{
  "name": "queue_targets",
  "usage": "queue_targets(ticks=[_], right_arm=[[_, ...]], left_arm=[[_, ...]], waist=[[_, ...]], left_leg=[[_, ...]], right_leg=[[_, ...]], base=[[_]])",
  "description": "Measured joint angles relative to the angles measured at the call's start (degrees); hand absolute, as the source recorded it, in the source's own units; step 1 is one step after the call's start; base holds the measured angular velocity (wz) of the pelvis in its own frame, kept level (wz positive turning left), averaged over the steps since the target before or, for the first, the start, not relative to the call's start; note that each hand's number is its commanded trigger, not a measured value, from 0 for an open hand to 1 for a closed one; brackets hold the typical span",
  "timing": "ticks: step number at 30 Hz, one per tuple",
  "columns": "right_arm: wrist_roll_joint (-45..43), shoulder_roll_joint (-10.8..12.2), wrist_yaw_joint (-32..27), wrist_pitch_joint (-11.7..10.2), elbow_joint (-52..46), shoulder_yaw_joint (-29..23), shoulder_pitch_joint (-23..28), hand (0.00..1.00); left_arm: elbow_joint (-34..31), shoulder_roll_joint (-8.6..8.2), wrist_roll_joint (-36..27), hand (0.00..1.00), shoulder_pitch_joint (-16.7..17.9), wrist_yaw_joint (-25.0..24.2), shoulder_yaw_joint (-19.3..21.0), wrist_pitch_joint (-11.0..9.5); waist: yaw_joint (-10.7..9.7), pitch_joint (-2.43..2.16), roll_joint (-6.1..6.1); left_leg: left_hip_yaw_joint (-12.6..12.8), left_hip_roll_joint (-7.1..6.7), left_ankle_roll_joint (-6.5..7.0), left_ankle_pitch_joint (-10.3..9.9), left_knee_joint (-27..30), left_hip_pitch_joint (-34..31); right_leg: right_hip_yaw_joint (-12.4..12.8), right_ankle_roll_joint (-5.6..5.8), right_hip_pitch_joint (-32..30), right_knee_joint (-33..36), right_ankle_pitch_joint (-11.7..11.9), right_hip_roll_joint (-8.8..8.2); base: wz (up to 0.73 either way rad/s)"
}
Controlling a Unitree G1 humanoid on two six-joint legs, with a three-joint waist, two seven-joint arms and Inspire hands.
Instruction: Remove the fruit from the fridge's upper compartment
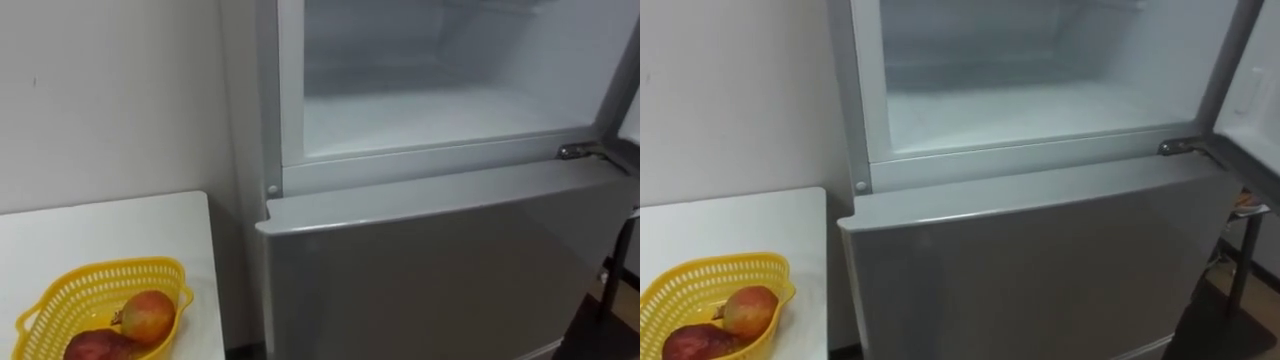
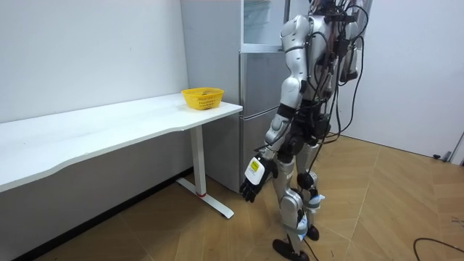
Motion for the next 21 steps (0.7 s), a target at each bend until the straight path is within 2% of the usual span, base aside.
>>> queue_targets(ticks=[5,8,15,18,19,21], right_arm=[[-6.2,0.0,0.1,0.5,-0.4,3.6,0.0,0.0],[-8.6,0.0,0.5,1.2,-0.9,5.5,0.0,0.0],[-13.7,0.0,1.3,2.5,-2.0,8.3,0.0,0.0],[-14.1,-0.5,3.2,3.2,-3.8,8.3,-0.1,0.0],[-15.7,-0.8,3.8,3.2,-3.9,8.8,-0.4,0.0],[-15.4,-1.3,4.6,3.1,-5.9,8.2,-4.0,0.0]], left_arm=[[1.6,-0.1,0.0,0.0,0.0,-0.1,0.2,-0.6],[2.1,-0.15,-0.1,0.0,0.0,-0.1,0.2,-0.6],[2.2,-0.16,0.0,0.0,-0.3,-0.1,0.2,-0.6],[2.6,-0.13,0.0,0.0,-0.6,-0.2,0.2,-0.6],[2.6,-0.13,0.0,0.0,-0.7,-0.3,0.2,-0.6],[2.8,-0.13,0.1,0.0,-0.6,-0.5,0.2,-0.6]], waist=[[1.6,0.11,-0.4],[1.8,0.18,-0.6],[2.9,0.17,-0.77],[4.5,0.05,-0.98],[5.1,0.01,-1.05],[5.9,-0.16,-1.33]], left_leg=[[-0.1,-0.13,0.0,0.0,0.0,-0.1],[-0.2,-0.14,0.0,0.0,0.0,0.0],[-2.1,-0.43,0.18,0.1,0.5,-0.9],[-2.1,-0.45,0.18,0.3,0.5,-0.9],[-2.5,-0.42,0.15,0.3,0.5,-0.9],[-3.4,-0.42,0.11,0.3,0.9,-0.9]], right_leg=[[0.0,-0.06,-0.5,1.0,-0.2,-0.2],[0.0,-0.06,-0.4,1.1,-0.3,-0.21],[-1.4,-0.06,0.0,1.2,-0.3,-0.61],[-1.6,-0.12,0.0,1.3,-0.2,-0.64],[-2.0,-0.21,0.2,1.0,-0.1,-0.63],[-2.5,-0.23,1.0,0.5,-0.1,-0.59]], base=[[-0.03],[0.01],[0.09],[0.05],[0.14],[0.22]])
